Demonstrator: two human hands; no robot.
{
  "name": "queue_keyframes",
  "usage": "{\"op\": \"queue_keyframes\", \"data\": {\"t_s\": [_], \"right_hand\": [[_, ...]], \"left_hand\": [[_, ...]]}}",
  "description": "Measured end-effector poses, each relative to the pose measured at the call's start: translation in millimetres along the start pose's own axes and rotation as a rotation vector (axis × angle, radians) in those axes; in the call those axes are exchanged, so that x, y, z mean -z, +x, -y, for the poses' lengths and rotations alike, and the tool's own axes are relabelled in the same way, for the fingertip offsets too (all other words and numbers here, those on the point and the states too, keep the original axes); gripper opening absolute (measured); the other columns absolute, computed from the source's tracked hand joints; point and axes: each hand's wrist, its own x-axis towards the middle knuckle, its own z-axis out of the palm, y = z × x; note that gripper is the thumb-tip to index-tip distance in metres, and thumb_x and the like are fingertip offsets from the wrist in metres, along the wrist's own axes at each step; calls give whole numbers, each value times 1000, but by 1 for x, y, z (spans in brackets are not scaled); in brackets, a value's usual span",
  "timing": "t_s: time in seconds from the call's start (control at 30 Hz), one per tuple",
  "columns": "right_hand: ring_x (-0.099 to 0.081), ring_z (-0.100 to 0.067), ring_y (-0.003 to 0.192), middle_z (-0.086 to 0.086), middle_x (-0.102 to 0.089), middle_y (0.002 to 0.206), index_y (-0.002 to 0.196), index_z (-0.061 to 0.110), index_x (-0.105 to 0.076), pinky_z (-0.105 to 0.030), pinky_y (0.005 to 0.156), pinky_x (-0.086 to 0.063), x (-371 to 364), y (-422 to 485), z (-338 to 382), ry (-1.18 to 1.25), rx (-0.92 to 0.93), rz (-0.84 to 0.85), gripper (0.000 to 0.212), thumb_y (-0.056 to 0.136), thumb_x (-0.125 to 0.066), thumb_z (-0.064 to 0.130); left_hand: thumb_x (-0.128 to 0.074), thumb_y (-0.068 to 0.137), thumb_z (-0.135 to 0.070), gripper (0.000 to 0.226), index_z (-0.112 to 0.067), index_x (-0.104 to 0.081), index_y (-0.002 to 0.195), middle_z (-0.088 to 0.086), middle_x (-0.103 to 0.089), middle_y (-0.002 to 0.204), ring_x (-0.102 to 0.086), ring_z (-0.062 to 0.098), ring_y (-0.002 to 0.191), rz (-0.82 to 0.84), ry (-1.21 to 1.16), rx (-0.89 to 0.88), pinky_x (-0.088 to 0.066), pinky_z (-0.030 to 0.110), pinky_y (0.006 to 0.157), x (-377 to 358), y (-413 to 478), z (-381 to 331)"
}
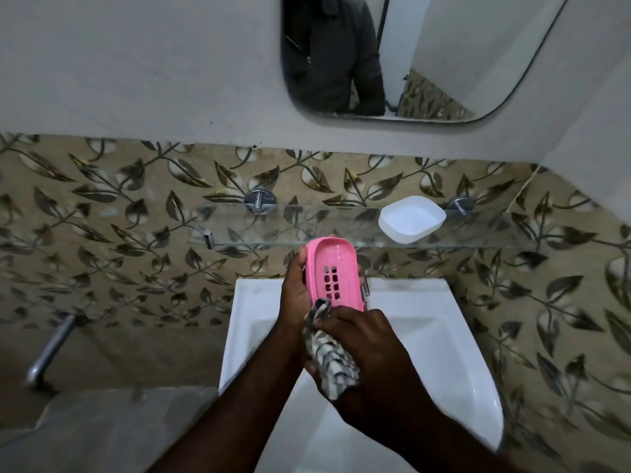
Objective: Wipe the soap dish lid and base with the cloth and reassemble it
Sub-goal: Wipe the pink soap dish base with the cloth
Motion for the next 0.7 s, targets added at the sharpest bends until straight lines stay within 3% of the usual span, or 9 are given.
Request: {"op": "queue_keyframes", "data": {"t_s": [0.13,0.23,0.3,0.37,0.43,0.5,0.57,0.63,0.7], "right_hand": [[-64,-23,85,10,-65,96,93,23,-66,-37,74,-46,6,-5,-34,-124,57,91,24,71,-58,24],[-51,-10,74,22,-57,88,87,25,-62,-18,71,-41,14,-11,-36,30,-50,51,25,68,-68,10],[-50,-7,74,25,-55,86,91,29,-62,-8,66,-38,17,-6,-31,194,-220,-3,23,71,-65,19],[-54,-8,73,13,-55,80,94,33,-64,-7,62,-38,18,2,-28,293,-336,-46,26,70,-54,36],[-55,0,76,17,-58,84,99,35,-63,-5,64,-38,19,5,-27,323,-297,-35,31,69,-55,31],[-51,8,78,32,-56,90,98,28,-64,-1,66,-36,22,2,-32,344,-178,41,39,69,-62,3],[-49,1,72,23,-56,86,94,10,-66,-7,64,-37,24,-5,-44,281,-69,107,40,64,-62,-16],[-46,-3,72,15,-56,84,87,12,-65,-12,69,-36,22,-9,-51,107,17,100,35,60,-64,-10],[-46,4,73,16,-57,81,86,18,-66,-7,70,-36,17,-10,-50,138,-72,78,29,65,-66,-1]], "left_hand": [[-51,78,-59,64,-1,-76,88,20,-69,88,-65,32,75,-88,-22,16,-49,40,76,-1,1,13],[-53,76,-59,66,0,-73,100,19,-68,90,-63,31,79,-148,-14,20,-49,40,76,-8,0,22],[-57,73,-58,72,-1,-65,115,19,-67,92,-62,30,81,-201,-28,3,-49,40,78,-16,1,27],[-59,71,-57,72,-1,-60,117,18,-64,91,-60,30,80,-234,-39,-46,-48,40,77,-22,5,30],[-55,80,-54,60,0,-63,105,18,-63,84,-58,30,75,-245,-25,-84,-47,38,74,-23,7,27],[-50,86,-54,56,-1,-68,95,18,-66,78,-59,30,73,-242,-3,-75,-47,38,73,-19,7,25],[-51,86,-56,58,-3,-75,90,17,-68,79,-61,30,74,-242,5,-41,-47,39,75,-12,8,28],[-52,84,-58,61,-4,-73,101,18,-68,86,-62,32,77,-251,-24,6,-48,40,80,-10,6,29],[-52,85,-58,65,-1,-65,113,20,-66,92,-61,33,81,-253,-69,41,-48,41,81,-10,5,31]]}}
